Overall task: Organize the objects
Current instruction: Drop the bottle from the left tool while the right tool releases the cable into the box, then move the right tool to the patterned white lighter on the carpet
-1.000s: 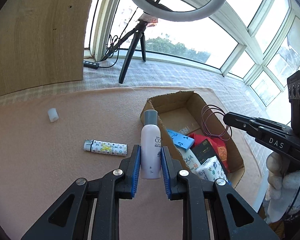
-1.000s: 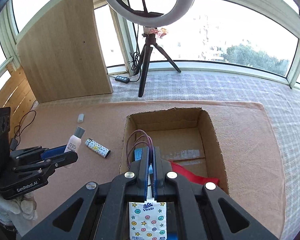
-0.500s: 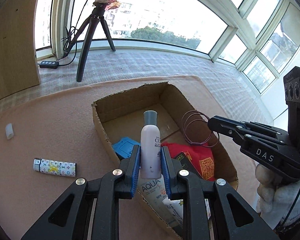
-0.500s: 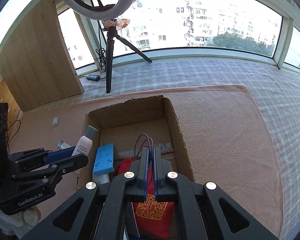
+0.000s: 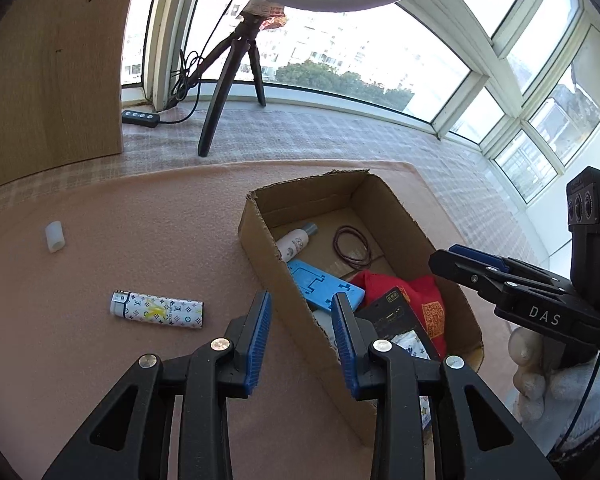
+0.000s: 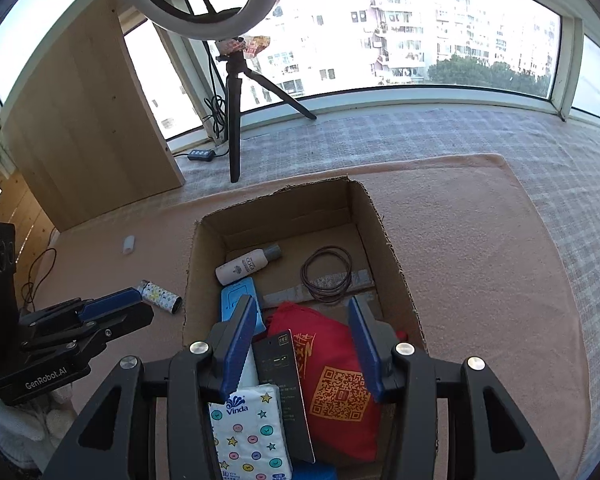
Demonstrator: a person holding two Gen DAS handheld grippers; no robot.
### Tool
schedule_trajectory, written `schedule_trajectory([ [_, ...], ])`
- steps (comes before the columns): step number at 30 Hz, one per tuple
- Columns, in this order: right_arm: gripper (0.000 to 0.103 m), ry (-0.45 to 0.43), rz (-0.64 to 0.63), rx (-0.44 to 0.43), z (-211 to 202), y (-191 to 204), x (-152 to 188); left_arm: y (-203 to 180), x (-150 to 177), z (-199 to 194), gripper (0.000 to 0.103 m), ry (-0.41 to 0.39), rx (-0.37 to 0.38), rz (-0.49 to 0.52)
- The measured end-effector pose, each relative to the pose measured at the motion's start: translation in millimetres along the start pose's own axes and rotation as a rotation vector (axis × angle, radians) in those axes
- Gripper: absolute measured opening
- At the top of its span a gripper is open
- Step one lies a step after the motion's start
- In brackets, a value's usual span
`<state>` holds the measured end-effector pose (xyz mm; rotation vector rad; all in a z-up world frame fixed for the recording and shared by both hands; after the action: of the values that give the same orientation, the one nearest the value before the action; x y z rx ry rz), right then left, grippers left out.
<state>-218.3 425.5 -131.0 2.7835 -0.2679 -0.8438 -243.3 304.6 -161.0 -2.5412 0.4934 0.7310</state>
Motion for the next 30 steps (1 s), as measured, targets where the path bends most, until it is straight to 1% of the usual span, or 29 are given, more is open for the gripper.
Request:
schedule_trajectory([
  [4, 0.044, -0.002, 0.016, -0.042, -8, 16, 11, 32, 22, -27, 0.034, -0.012, -0.048, -0.021],
  [9, 0.044, -0.003, 0.014, -0.103, -17, 45, 24, 79, 64, -61, 0.034, -0.010, -0.102, -0.085],
  [11, 0.044, 0.005, 0.003, -0.129, -20, 59, 29, 94, 81, -73, 0.034, -0.004, -0.126, -0.104],
  [15, 0.044, 0.028, -0.043, -0.168, -18, 89, 39, 117, 109, -92, 0.034, 0.004, -0.141, -0.151],
  [18, 0.044, 0.050, -0.091, -0.186, -13, 112, 45, 126, 123, -103, 0.034, 0.006, -0.151, -0.169],
  [21, 0.044, 0.071, -0.144, -0.197, -3, 135, 50, 131, 128, -110, 0.034, 0.000, -0.154, -0.178],
  [23, 0.044, 0.094, -0.184, -0.202, 8, 150, 50, 132, 131, -113, 0.034, -0.001, -0.148, -0.182],
  [26, 0.044, 0.135, -0.210, -0.211, 29, 168, 49, 134, 136, -117, 0.034, 0.001, -0.152, -0.182],
  [30, 0.044, 0.168, -0.262, -0.176, 62, 186, 46, 139, 140, -127, 0.034, -0.010, -0.179, -0.184],
])
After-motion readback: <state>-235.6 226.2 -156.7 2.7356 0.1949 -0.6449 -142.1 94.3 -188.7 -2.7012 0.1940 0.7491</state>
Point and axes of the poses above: each gripper's, at about its wrist camera, not at the fingertips, and z roughly the way its jaws point, y to its left, x to its underside, the point moved 10 cm from there along z, roughly the way its jaws point, and after that the axes turned 5 degrees about z, right-handed, at the moved point
